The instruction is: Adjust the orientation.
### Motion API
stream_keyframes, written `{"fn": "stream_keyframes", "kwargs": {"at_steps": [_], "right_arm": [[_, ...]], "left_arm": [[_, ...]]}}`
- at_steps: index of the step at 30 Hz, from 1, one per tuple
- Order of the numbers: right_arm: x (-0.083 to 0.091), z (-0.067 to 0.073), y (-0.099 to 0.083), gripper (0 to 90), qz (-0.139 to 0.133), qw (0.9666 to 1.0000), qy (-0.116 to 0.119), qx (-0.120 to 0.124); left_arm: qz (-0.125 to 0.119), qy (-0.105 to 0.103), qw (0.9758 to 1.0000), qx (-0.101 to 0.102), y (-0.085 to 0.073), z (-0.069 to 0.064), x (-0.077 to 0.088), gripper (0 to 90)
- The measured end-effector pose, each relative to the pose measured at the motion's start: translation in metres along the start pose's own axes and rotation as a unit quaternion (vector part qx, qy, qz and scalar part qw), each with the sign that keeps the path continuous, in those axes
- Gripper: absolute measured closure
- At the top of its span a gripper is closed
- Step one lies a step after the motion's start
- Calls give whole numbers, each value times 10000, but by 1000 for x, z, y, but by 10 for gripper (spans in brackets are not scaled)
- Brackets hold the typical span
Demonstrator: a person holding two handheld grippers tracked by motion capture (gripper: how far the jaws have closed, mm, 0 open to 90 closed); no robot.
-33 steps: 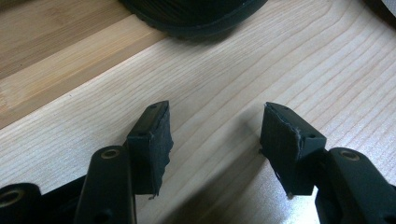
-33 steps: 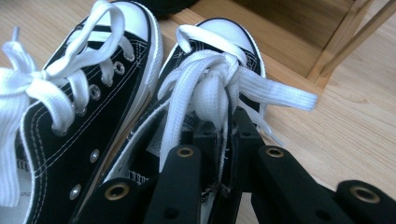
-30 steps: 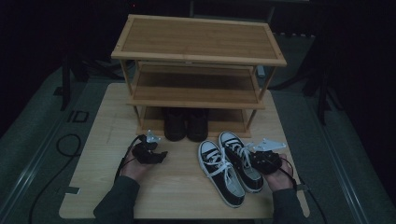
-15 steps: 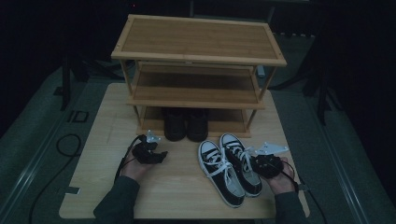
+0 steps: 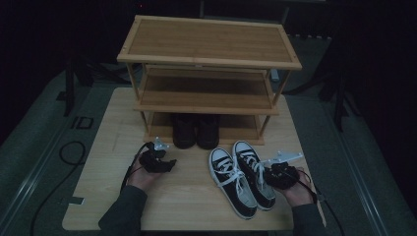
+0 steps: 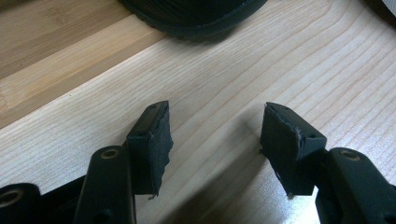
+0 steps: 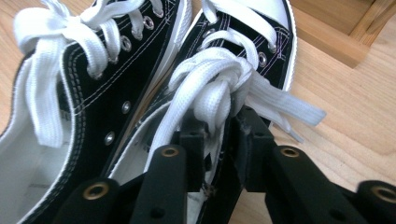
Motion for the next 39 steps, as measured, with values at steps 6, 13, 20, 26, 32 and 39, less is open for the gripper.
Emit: {"fn": "stream_keyframes", "kwargs": {"at_steps": [6,13,20,26,32,39], "right_arm": [[5,4,1,651,139,9999,63,-63],[15,2,0,587,197,9998,8,-87],[26,0,2,567,156,9996,97,-195],[35,-3,5,550,55,9996,146,-246],[40,-7,5,539,50,9995,98,-304],[43,-8,7,508,78,9995,48,-294]], "left_arm": [[-42,-9,10000,51,1,-1,0,432],[-44,-13,10000,48,1,-1,0,431],[-5,-16,10000,-9,0,0,0,430],[-8,-11,10000,1,0,0,0,430],[-11,-8,10000,6,0,0,0,429],[-52,-9,10000,59,0,-1,0,429]]}}
Point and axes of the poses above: each handheld gripper's, and its own axes: x roughly backward along the jaws, y roughly out of its top, z roughly to its left, the point moved 8 cm from there along -x, roughly forward along the jaws, and after that the axes turned 4 degrees about y, right-handed, at the moved point
